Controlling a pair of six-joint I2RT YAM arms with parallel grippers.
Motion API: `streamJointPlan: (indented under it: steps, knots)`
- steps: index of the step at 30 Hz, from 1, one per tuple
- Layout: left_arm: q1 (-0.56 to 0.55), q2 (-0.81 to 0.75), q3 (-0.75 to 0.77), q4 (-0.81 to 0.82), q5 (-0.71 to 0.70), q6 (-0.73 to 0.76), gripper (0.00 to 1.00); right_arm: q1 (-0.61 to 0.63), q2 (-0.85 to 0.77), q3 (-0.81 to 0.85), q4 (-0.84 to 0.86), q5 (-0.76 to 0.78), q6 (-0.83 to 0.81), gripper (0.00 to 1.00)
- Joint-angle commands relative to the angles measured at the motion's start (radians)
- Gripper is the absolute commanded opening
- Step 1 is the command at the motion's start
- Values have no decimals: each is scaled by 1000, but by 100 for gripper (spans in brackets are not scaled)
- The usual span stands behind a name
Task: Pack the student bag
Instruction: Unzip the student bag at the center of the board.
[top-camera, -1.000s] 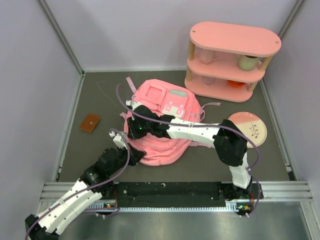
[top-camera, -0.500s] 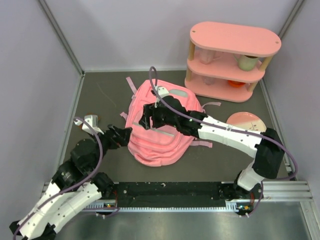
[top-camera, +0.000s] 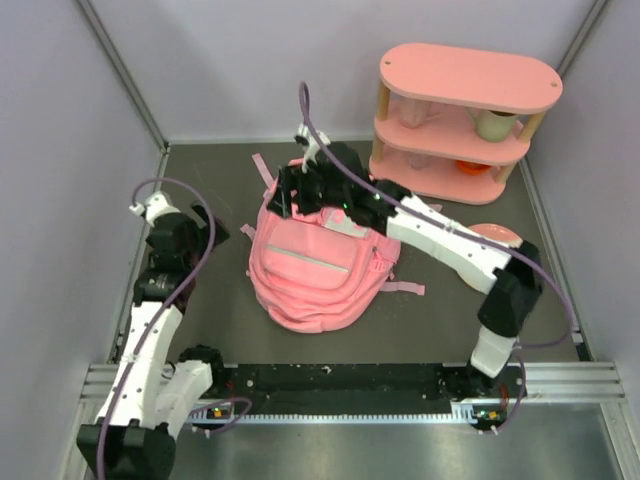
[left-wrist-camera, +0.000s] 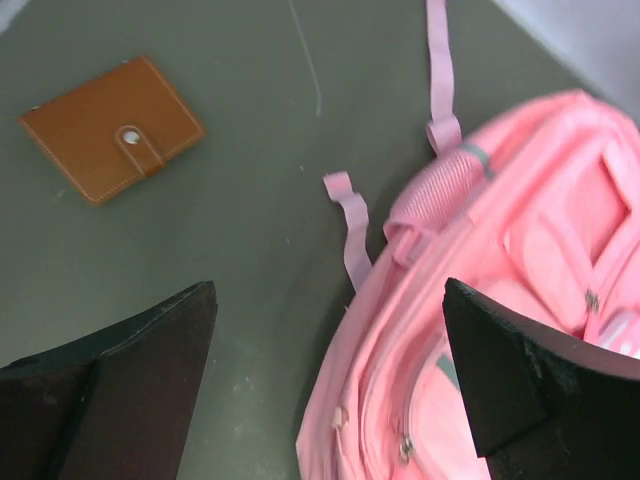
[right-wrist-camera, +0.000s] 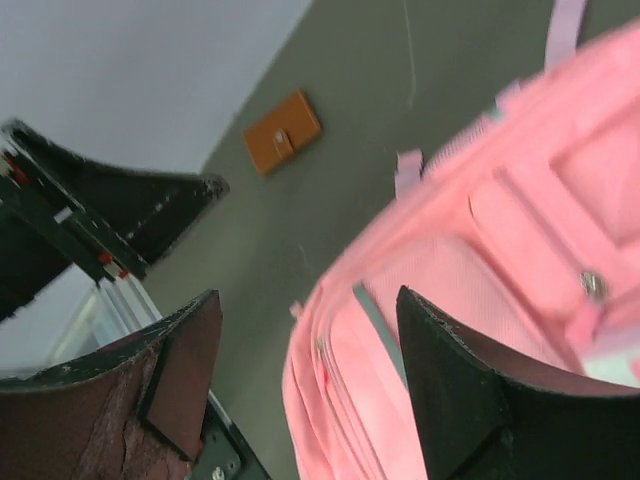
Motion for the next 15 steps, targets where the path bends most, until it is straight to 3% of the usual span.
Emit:
streamJointPlan:
  steps: [1,9,15]
  knots:
    - [180,-4,-25,123,130,-79,99,-62,185,285,-46,-205,-61,70]
    - [328,117,-176,254,184,-185,98,-77,547,665,-96,-339,-78,71]
    - [412,185,-249,351,133,-236,95,-77,697,782,-83,-395,-65,73]
